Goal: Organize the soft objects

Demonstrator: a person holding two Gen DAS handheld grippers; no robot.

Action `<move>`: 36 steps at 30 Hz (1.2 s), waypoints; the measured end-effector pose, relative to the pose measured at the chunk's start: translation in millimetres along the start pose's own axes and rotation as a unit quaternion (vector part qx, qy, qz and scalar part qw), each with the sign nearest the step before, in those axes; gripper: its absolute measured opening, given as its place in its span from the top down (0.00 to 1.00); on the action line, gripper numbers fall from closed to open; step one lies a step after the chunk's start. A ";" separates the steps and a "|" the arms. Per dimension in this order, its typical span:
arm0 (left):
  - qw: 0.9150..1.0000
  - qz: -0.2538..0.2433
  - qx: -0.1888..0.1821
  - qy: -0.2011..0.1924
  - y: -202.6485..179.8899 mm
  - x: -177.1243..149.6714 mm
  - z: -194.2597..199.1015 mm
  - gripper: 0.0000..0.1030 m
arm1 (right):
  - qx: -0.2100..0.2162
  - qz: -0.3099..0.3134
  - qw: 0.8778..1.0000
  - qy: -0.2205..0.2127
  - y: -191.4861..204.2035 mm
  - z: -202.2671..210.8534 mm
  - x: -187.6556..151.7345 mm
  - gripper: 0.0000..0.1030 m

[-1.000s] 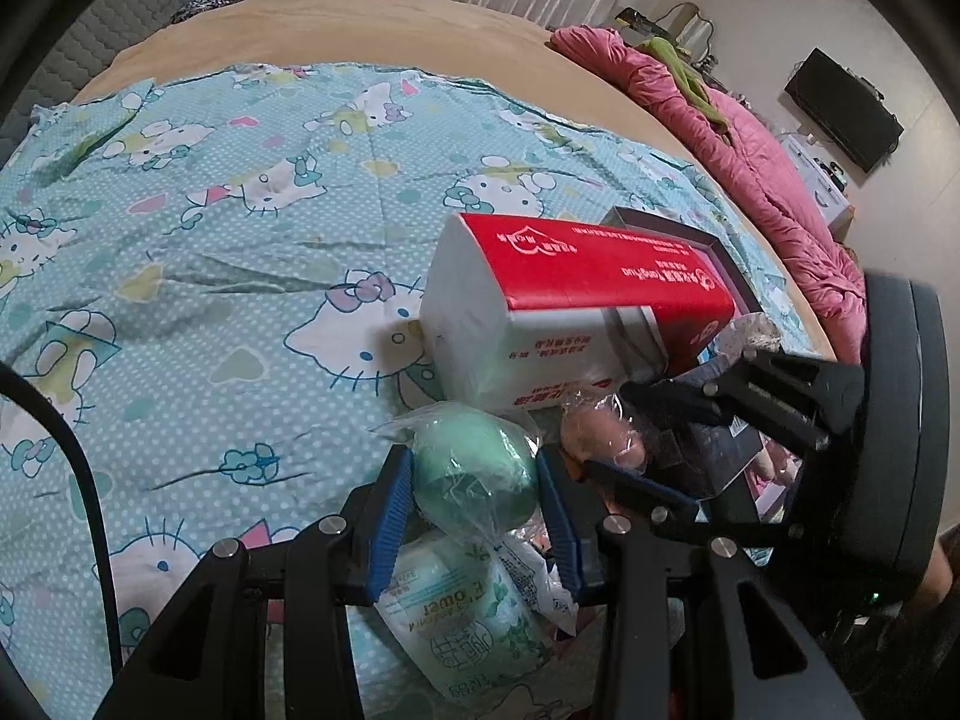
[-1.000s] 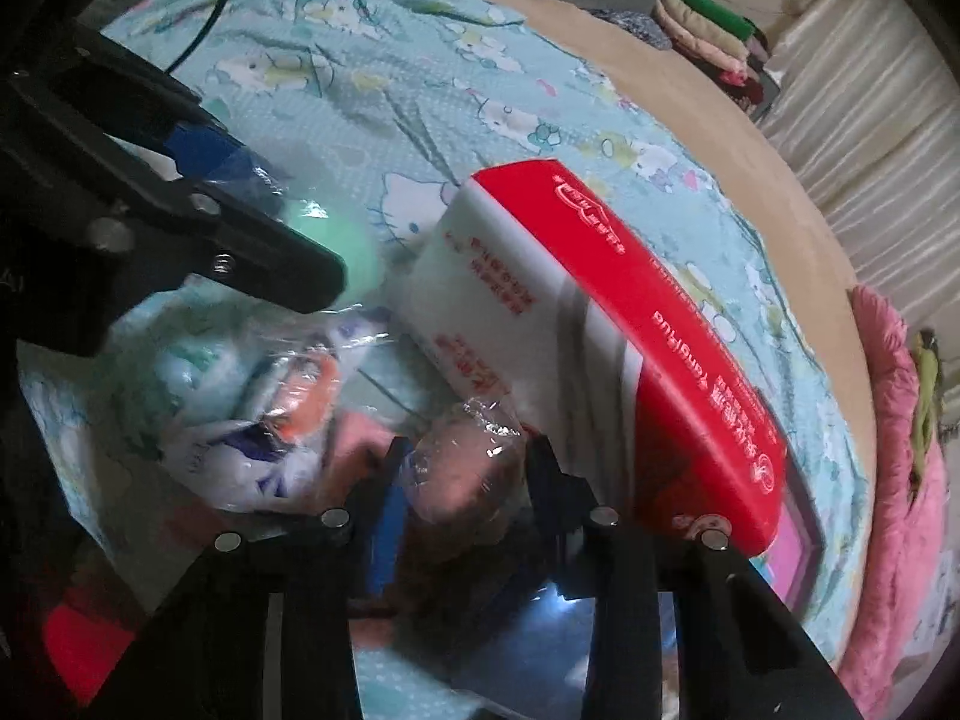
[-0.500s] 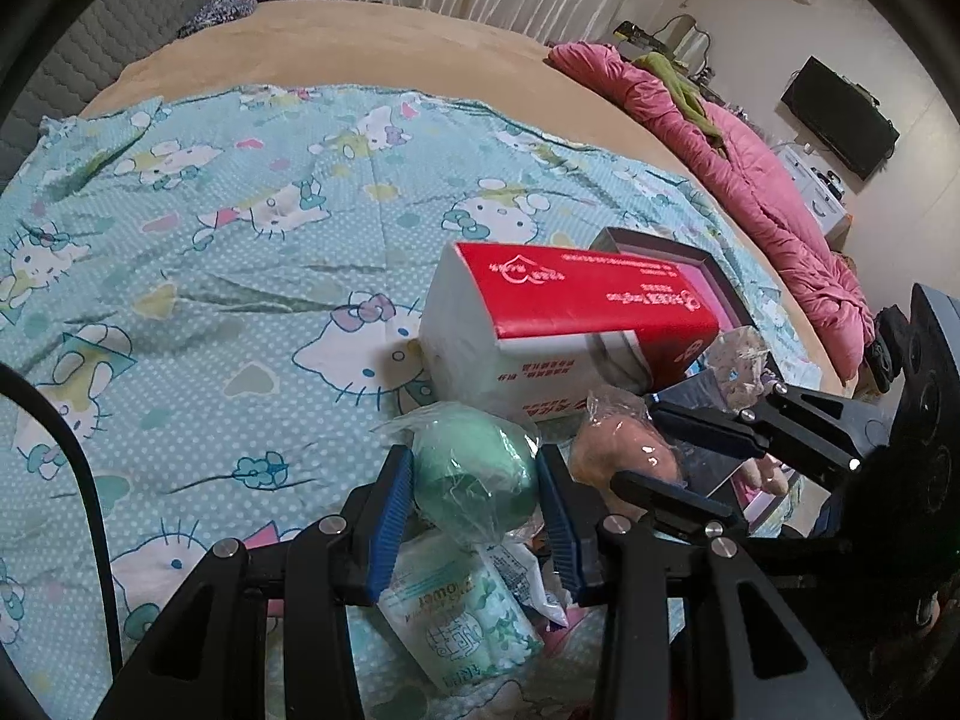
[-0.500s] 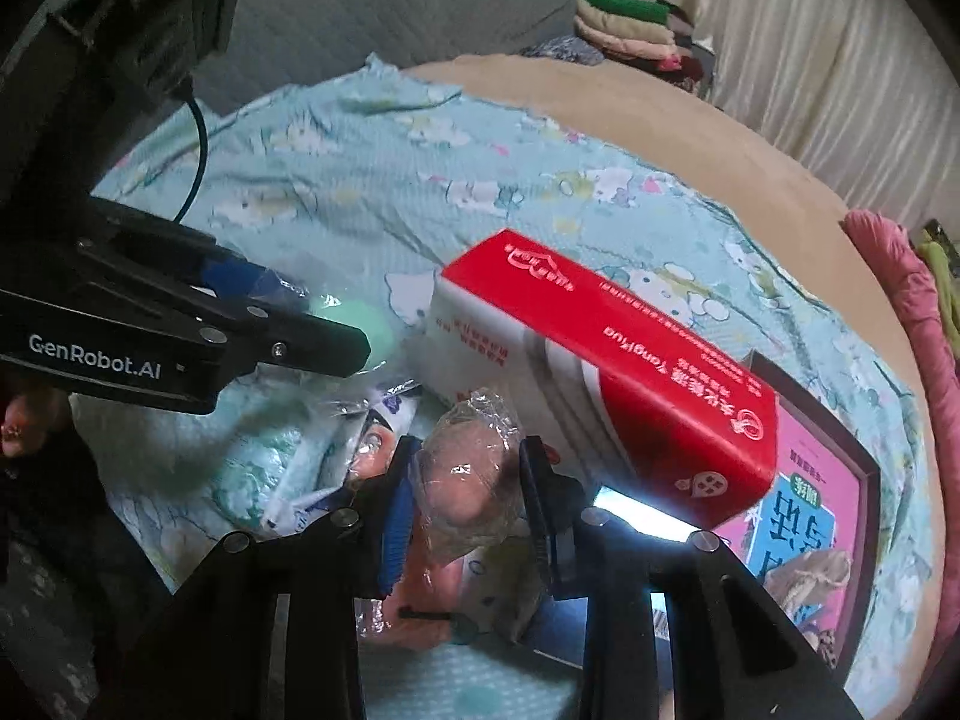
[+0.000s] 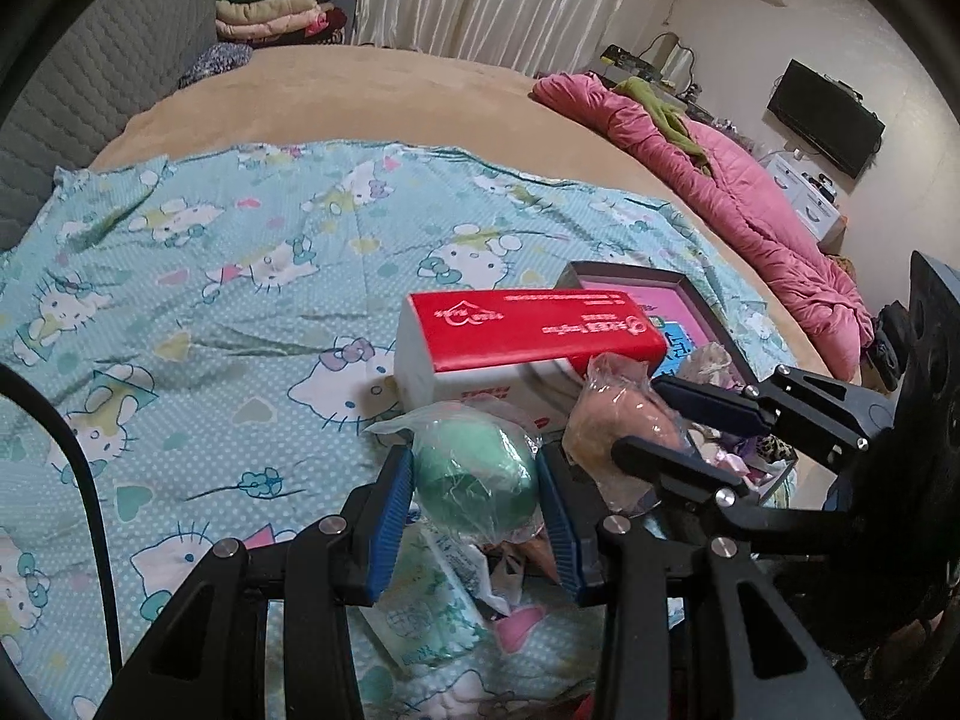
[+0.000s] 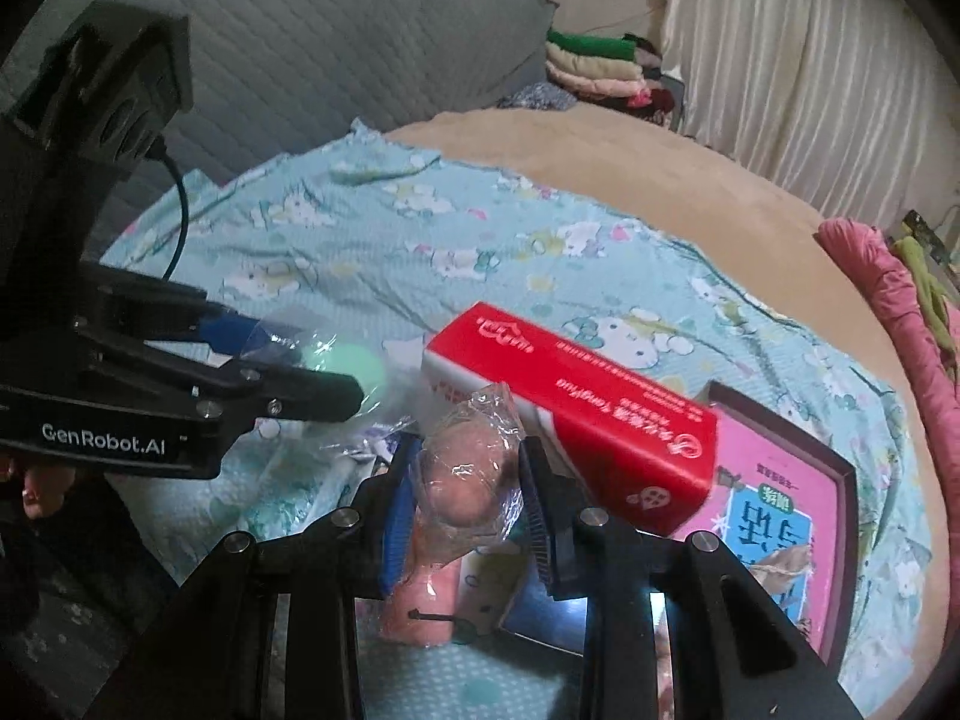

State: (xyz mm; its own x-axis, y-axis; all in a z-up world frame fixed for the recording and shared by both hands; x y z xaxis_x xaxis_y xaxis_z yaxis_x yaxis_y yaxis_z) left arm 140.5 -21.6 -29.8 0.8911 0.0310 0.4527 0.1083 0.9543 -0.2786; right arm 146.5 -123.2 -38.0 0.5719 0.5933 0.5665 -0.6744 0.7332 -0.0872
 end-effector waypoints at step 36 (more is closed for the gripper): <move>0.997 -0.066 0.020 -0.021 -104.0 9.3 29.1 0.59 | -0.037 -0.111 0.988 -0.105 -89.5 107.3 -38.3 0.67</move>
Point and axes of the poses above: each gripper's, at about its wrist camera, not at the fingertips, and z roughly against the way its jaws point, y to its left, x to its top, the point moved 7 cm from there along -z, roughly the way its jaws point, and after that the axes turned 8 degrees about y, right-handed, at the moved point
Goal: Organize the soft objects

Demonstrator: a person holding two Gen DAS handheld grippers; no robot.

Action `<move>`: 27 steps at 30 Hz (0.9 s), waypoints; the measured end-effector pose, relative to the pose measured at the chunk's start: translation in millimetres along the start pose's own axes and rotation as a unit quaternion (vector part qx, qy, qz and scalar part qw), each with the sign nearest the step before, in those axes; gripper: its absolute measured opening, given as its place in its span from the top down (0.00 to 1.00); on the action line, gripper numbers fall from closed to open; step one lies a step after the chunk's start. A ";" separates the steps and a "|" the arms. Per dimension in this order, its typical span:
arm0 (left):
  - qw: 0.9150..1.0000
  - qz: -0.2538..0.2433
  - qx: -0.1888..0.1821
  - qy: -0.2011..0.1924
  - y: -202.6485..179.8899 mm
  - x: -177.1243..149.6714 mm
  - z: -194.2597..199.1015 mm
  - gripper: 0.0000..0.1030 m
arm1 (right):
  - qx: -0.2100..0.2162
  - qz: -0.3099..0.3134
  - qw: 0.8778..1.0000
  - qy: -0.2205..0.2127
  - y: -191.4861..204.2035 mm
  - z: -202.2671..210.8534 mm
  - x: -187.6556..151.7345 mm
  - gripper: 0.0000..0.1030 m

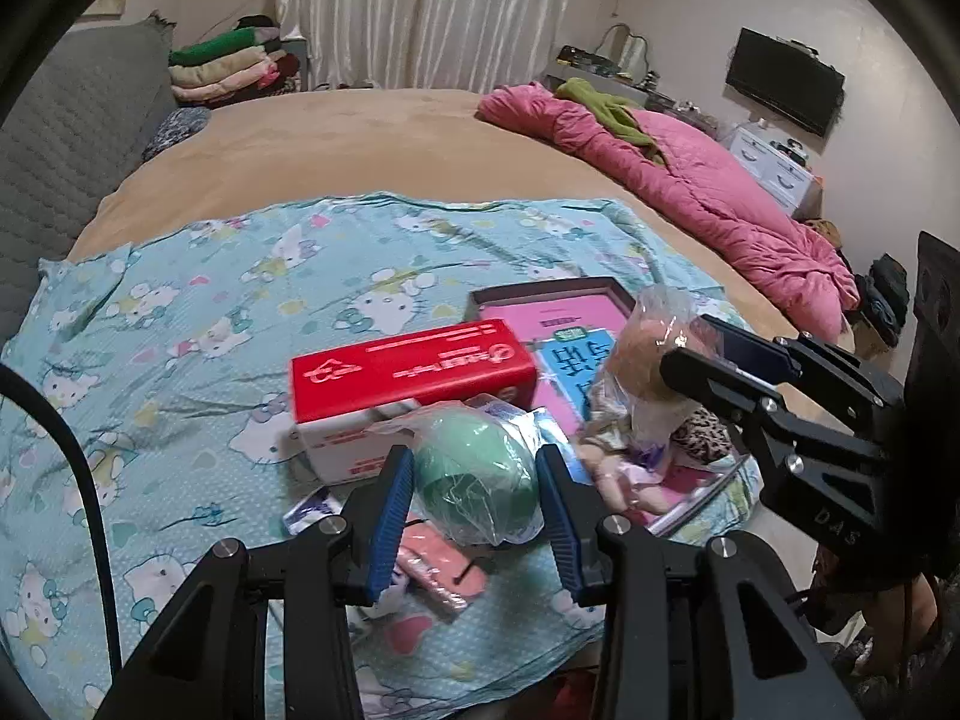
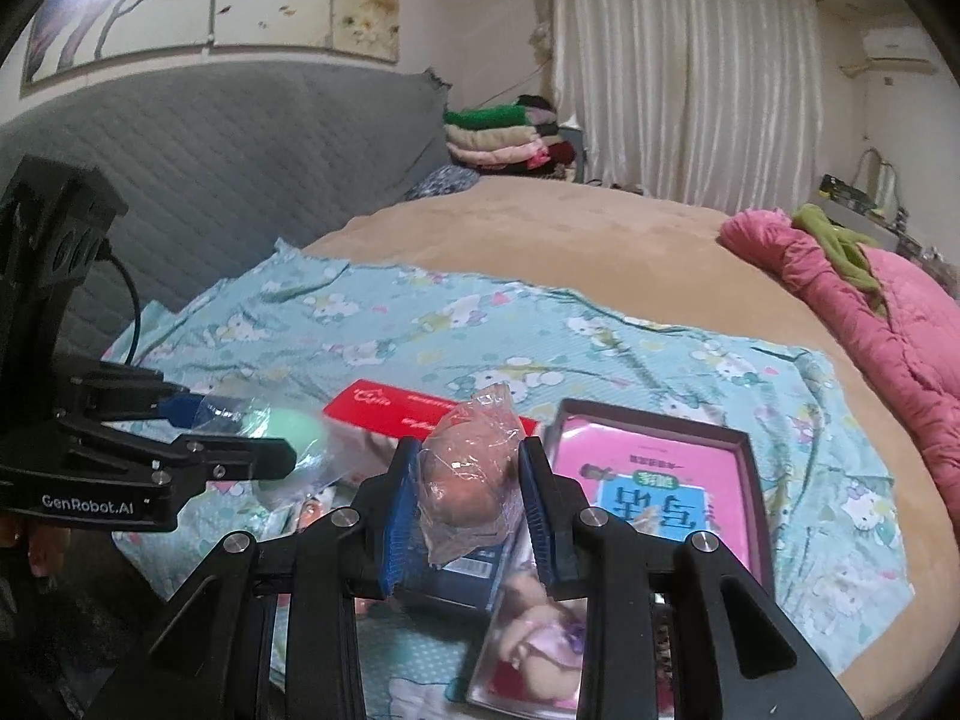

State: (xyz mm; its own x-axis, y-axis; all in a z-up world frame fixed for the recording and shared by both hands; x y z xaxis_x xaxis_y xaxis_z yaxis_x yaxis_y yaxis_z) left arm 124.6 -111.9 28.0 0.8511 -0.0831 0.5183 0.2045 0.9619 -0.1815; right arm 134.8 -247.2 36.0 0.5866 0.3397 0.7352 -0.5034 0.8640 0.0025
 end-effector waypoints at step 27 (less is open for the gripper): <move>0.995 -0.094 -0.031 0.017 -118.0 14.0 -25.2 0.59 | -0.048 -0.105 0.992 -0.041 -98.3 55.6 -33.6 0.67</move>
Point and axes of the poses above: each gripper's, at about its wrist camera, not at the fingertips, and z roughly against the way its jaws point, y to its left, x to its top, the point moved 7 cm from there along -z, roughly the way its jaws point, and after that the axes turned 8 degrees about y, right-handed, at the moved point
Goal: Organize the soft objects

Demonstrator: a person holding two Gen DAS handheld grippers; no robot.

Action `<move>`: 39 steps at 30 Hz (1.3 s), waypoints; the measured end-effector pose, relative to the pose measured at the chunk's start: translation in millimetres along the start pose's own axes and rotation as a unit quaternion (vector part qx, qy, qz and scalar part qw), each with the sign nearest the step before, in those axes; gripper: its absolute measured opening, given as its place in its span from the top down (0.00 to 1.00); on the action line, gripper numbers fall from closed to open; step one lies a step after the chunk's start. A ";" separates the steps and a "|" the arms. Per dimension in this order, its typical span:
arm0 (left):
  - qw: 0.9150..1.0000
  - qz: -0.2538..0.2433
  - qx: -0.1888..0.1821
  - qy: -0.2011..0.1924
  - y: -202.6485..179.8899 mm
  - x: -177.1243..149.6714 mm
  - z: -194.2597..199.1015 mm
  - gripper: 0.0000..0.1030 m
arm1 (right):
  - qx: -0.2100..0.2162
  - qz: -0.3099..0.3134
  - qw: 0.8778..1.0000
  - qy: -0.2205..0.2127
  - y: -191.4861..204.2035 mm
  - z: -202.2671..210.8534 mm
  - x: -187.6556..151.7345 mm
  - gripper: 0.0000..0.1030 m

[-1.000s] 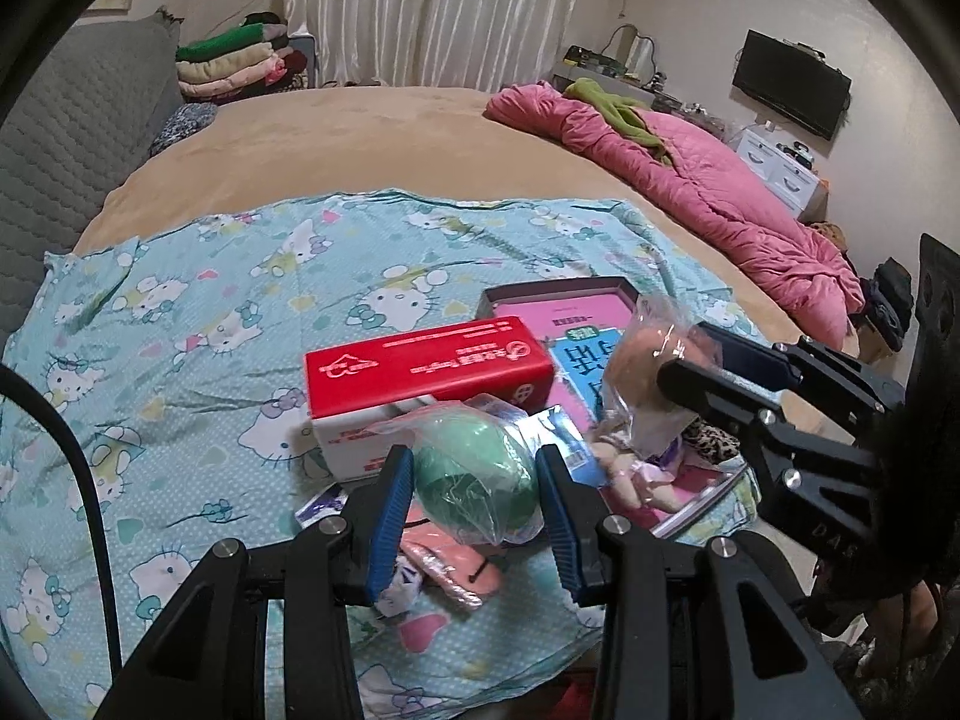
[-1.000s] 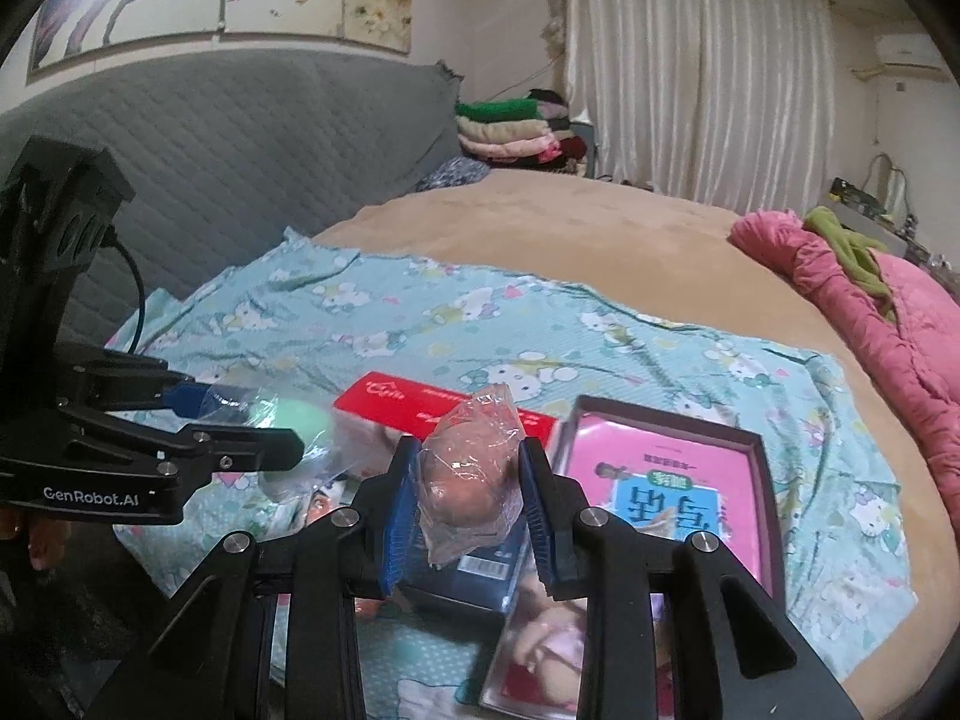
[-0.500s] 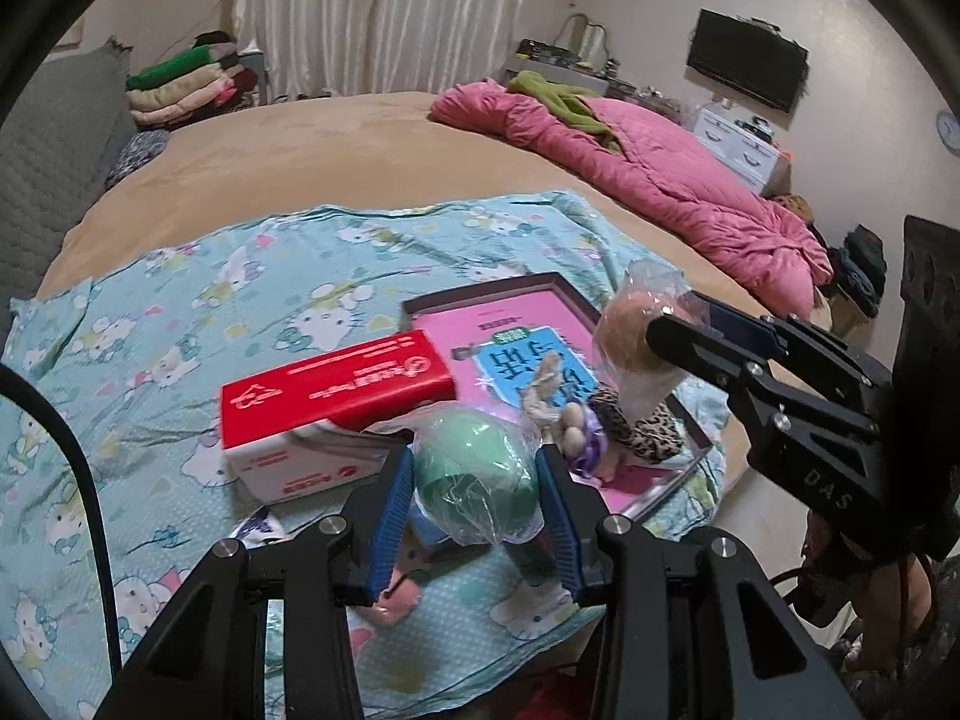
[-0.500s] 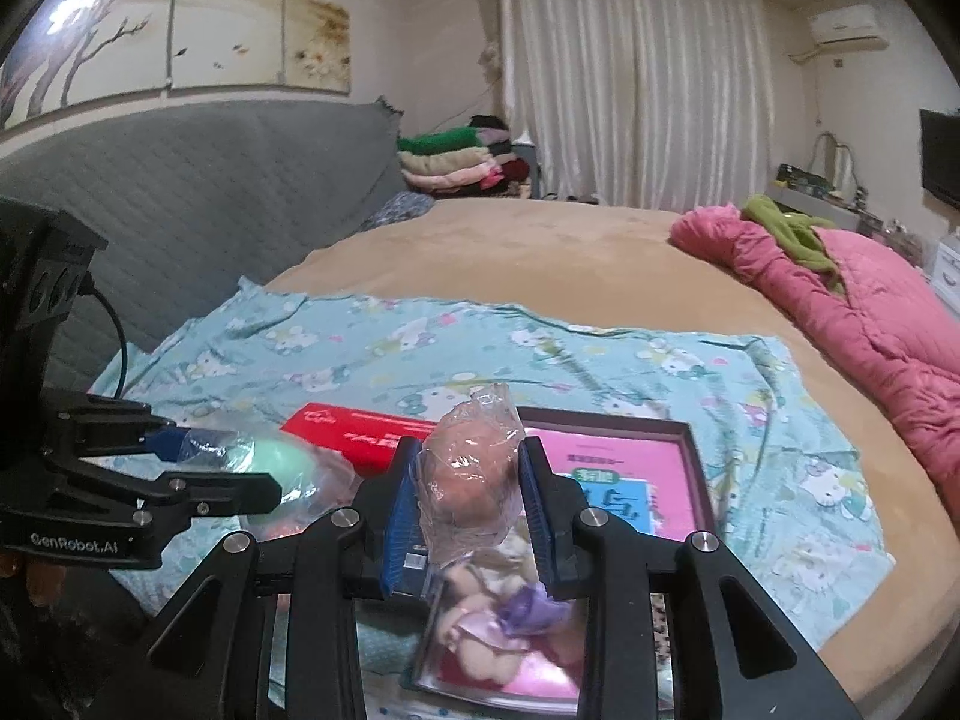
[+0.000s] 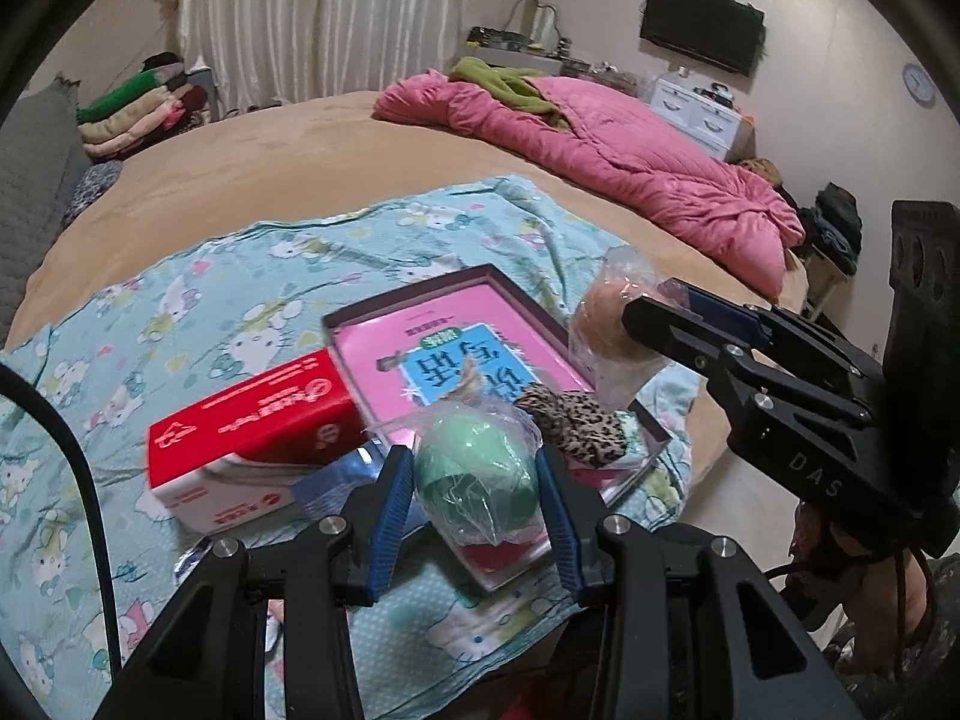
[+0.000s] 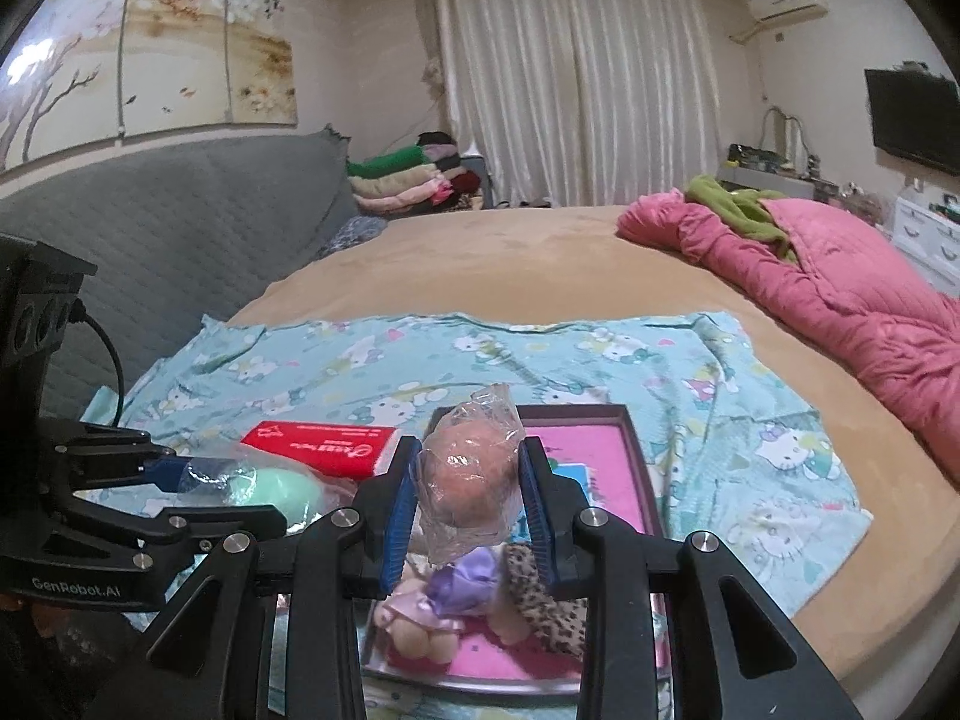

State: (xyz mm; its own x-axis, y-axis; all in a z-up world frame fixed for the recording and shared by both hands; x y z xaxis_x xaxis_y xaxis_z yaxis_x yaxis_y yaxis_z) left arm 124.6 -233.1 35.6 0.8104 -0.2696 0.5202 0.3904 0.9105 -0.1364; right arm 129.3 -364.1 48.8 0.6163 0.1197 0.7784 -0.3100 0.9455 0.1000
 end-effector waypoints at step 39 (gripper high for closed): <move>0.993 -0.049 -0.032 0.101 -47.4 -31.7 -115.3 0.59 | 0.002 -0.056 0.995 0.078 -44.7 -36.0 -62.7 0.67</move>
Point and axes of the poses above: each gripper's, at about its wrist camera, not at the fingertips, and z roughly against the way its jaws point, y to its left, x to its top, the point moved 7 cm from there along -z, roughly the way its jaws point, and after that the axes turned 8 degrees about y, right-handed, at the moved point
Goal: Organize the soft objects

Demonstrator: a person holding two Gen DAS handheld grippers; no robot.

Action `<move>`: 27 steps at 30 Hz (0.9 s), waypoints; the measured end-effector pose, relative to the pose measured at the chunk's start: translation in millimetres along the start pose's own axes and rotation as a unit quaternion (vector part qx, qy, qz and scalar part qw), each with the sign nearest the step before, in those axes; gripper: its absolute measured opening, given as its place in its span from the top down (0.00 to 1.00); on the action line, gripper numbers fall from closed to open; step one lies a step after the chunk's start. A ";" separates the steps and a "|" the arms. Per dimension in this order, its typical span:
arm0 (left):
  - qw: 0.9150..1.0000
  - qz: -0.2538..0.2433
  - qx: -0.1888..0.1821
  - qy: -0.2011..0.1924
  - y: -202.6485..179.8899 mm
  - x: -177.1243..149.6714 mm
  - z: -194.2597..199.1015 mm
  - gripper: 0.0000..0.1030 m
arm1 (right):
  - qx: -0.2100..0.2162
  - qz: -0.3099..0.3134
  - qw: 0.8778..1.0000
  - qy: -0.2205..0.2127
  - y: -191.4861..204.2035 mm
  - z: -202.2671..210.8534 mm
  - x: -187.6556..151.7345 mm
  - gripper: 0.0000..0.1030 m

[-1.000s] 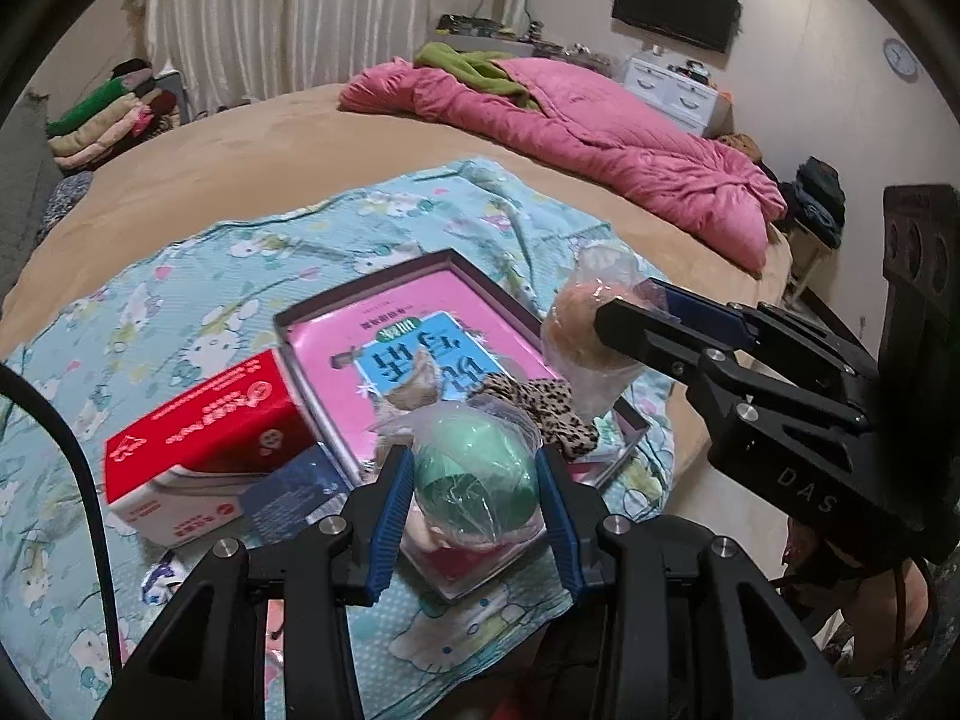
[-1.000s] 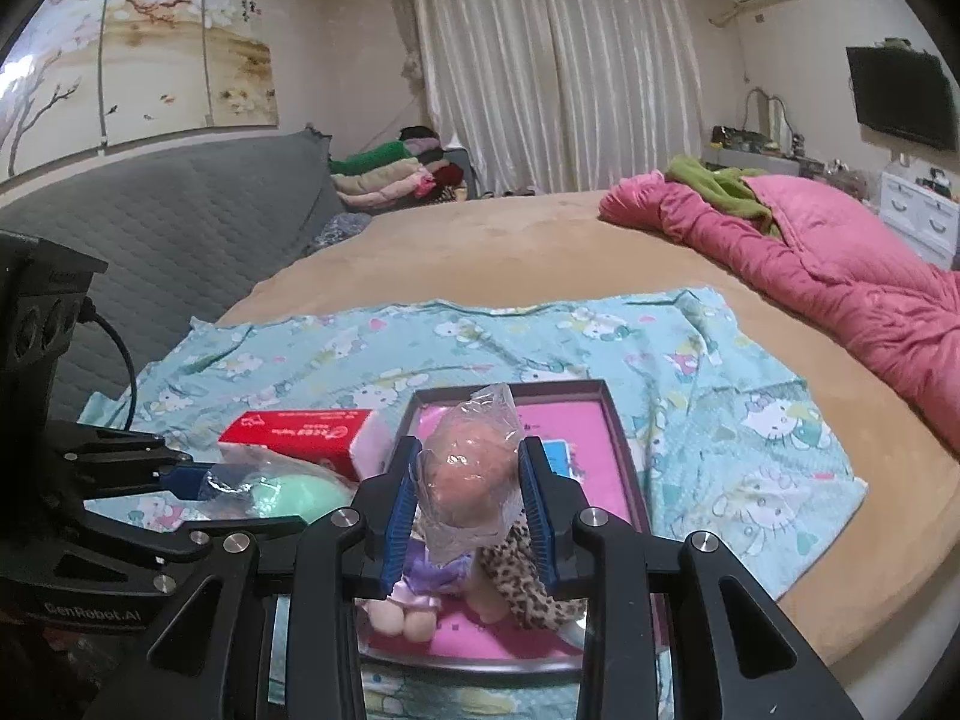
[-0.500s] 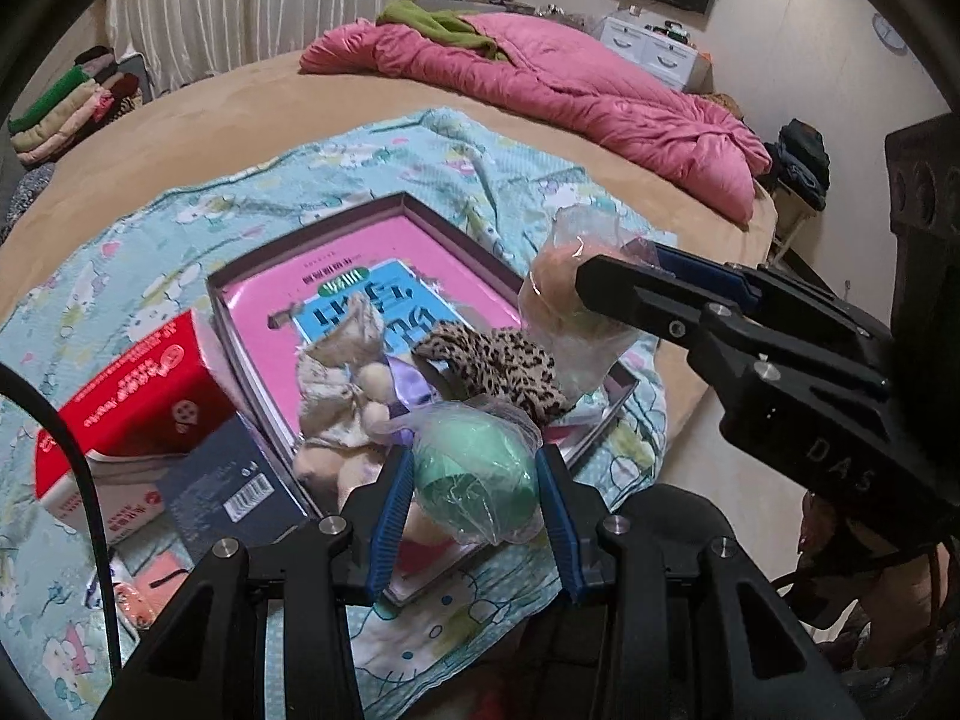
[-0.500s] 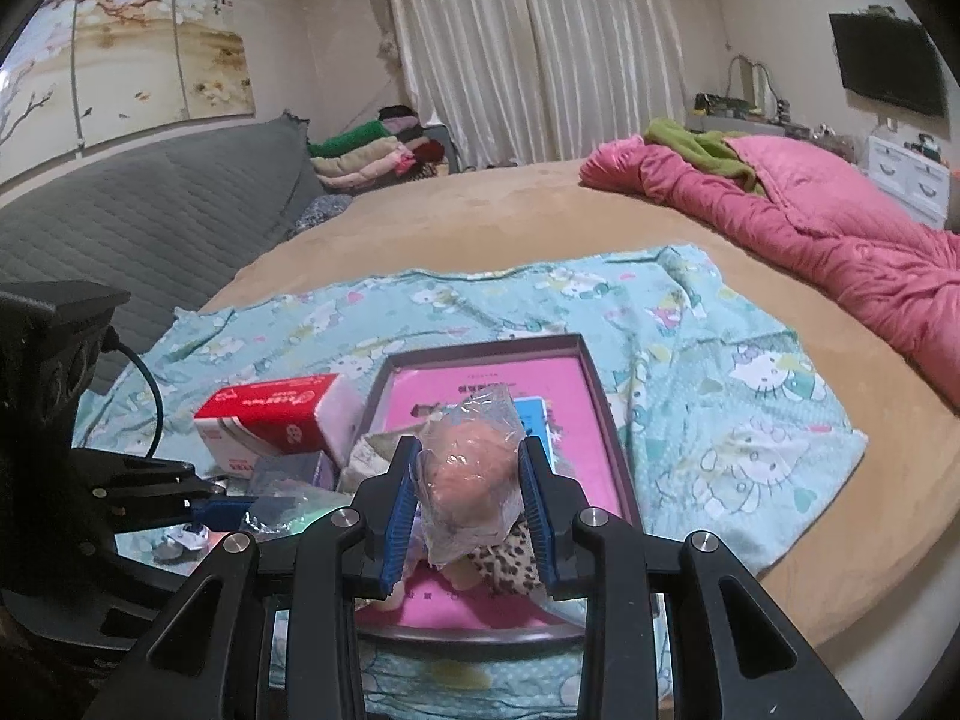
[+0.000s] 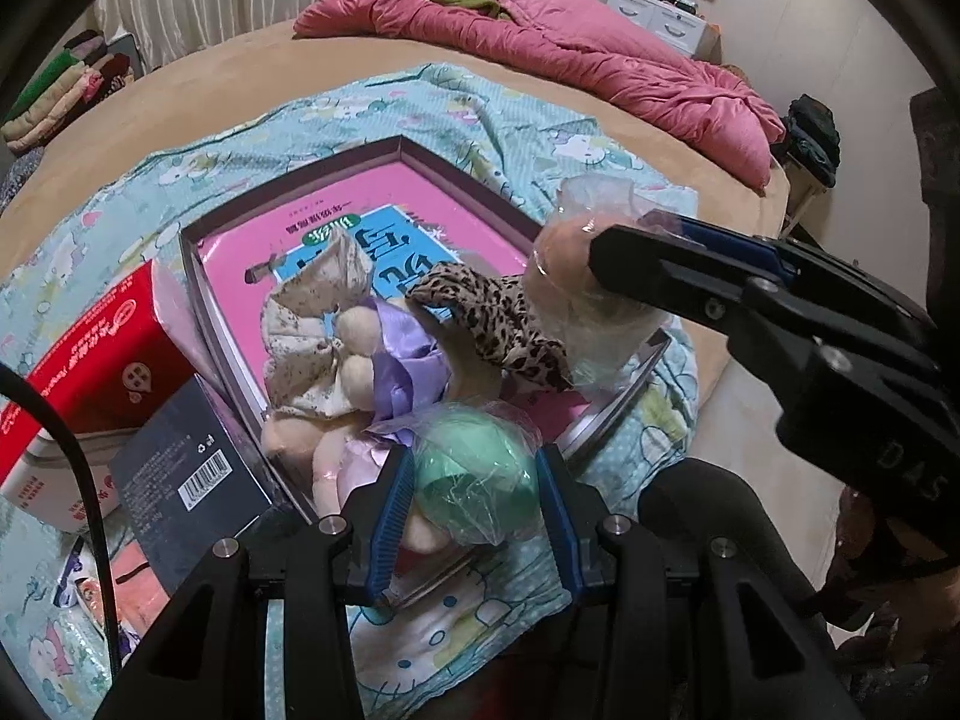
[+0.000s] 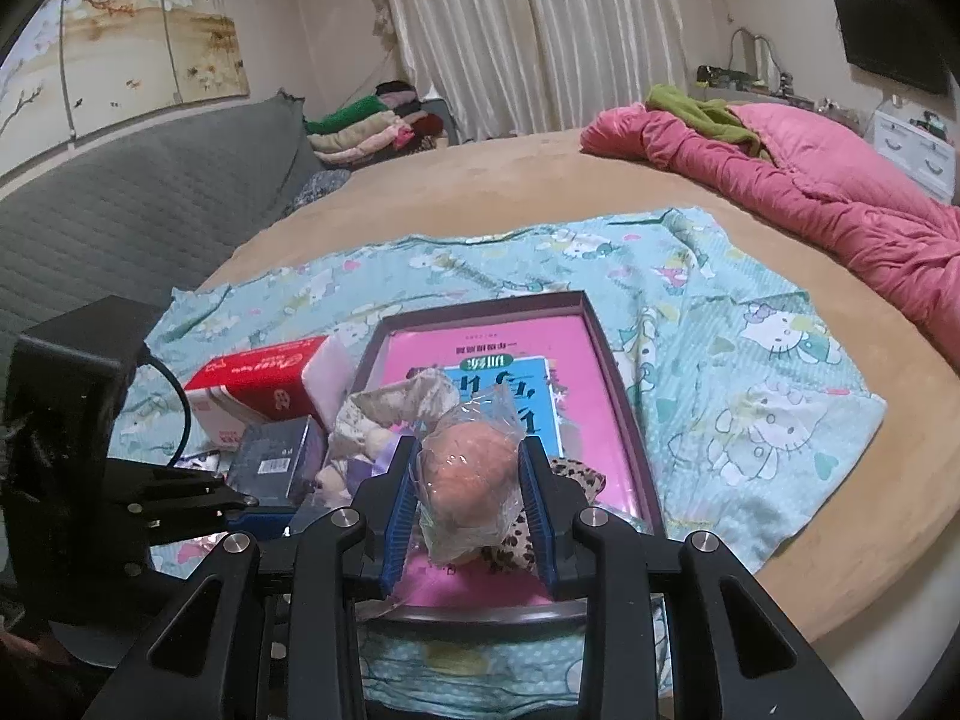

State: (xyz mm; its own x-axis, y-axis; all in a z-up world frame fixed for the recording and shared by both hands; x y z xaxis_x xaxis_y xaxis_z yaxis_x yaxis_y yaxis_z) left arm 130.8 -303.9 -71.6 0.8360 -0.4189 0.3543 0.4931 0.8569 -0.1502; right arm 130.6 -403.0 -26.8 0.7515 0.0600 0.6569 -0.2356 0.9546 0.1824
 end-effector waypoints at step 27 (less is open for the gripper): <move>1.000 0.026 0.009 0.003 26.2 10.9 -18.7 0.59 | 0.015 0.003 0.999 0.045 -0.7 -22.8 -14.6 0.67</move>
State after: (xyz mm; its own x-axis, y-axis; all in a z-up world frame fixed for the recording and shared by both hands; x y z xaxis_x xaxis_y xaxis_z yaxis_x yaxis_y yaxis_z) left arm 157.3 -291.6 -88.9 0.8614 -0.3759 0.3416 0.4450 0.8827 -0.1507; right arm 133.8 -397.8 -53.2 0.8018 0.0934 0.5903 -0.2578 0.9452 0.2006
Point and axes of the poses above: each gripper's, at about its wrist camera, not at the fingertips, and z roughly against the way its jaws point, y to its left, x to its top, the point moved 7 cm from there along -z, roughly the way its jaws point, and after that the axes turned 8 degrees about y, right-handed, at the moved point
